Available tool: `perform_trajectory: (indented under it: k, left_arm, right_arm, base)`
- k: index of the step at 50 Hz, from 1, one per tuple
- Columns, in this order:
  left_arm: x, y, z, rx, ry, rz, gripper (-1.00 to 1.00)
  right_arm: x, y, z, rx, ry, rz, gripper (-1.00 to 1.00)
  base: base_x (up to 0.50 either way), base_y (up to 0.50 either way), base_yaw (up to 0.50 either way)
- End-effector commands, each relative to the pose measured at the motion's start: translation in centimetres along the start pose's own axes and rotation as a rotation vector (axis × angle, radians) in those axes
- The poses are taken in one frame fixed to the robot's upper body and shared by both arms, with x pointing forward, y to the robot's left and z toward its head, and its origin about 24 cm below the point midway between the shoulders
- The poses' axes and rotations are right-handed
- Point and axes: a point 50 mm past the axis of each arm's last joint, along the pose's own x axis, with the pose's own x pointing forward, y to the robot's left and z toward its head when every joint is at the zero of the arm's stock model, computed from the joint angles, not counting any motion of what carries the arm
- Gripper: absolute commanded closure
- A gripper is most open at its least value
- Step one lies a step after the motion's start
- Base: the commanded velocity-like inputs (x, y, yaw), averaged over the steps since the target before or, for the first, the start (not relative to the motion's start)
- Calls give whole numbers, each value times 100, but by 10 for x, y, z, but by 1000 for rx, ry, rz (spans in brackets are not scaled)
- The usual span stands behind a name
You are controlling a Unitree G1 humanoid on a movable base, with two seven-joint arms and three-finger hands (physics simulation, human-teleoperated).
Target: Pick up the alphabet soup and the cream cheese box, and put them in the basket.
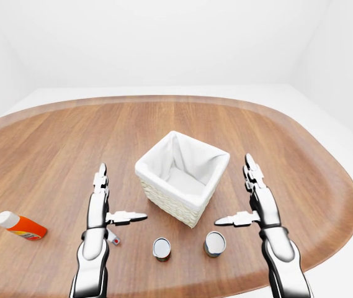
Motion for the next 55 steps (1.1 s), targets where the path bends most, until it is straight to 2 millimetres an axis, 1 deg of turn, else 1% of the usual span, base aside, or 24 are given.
perform_trajectory:
  k: [1, 6, 11, 14, 21, 25, 29, 32, 38, 42, 48, 55]
  left_arm:
    - [-12, 12, -5, 42, 20, 26, -100]
    - [-16, 14, -6, 47, 24, 33, -100]
    - [-17, 17, -8, 49, 30, 44, -100]
    - [-19, 18, -9, 50, 34, 49, -100]
    - [-20, 18, -9, 51, 38, 52, -100]
    - [-20, 18, -10, 48, 40, 51, -100]
    - [-19, 17, -11, 47, 41, 50, -100]
    - [-19, 17, -11, 45, 42, 49, -100]
    - [-19, 17, -13, 42, 46, 47, -100]
    - [-20, 16, -11, 42, 44, 45, -100]
    - [-19, 16, -12, 43, 45, 43, -100]
    - [-19, 15, -13, 42, 46, 41, -100]
  right_arm:
    - [-25, -4, 7, -114, -1, 11, -100]
    - [-26, -2, 1, -145, 10, 12, -100]
    - [-31, -8, -5, -189, 46, 4, -100]
    - [-32, -10, -12, -221, 80, -4, -100]
    - [-44, -13, -9, -292, 106, 11, -100]
    - [-49, -16, -9, -295, 121, 9, -100]
    - [-54, -17, -24, -288, 190, 10, -100]
    - [-55, -15, -28, -275, 208, 18, -100]
    - [-52, -15, -27, -280, 199, 6, -100]
    - [-52, -14, -29, -285, 207, 7, -100]
    - [-50, -14, -31, -295, 209, 7, -100]
    - [-48, -13, -37, -292, 227, 15, -100]
  base:
    - [0, 0, 0]
    - [0, 0, 0]
    - [0, 0, 0]
    - [0, 0, 0]
    - [0, 0, 0]
    - [0, 0, 0]
    - [0, 0, 0]
    - [0, 0, 0]
    - [0, 0, 0]
    - [-23, 9, 0]
    - [-48, 16, 0]
    - [0, 0, 0]
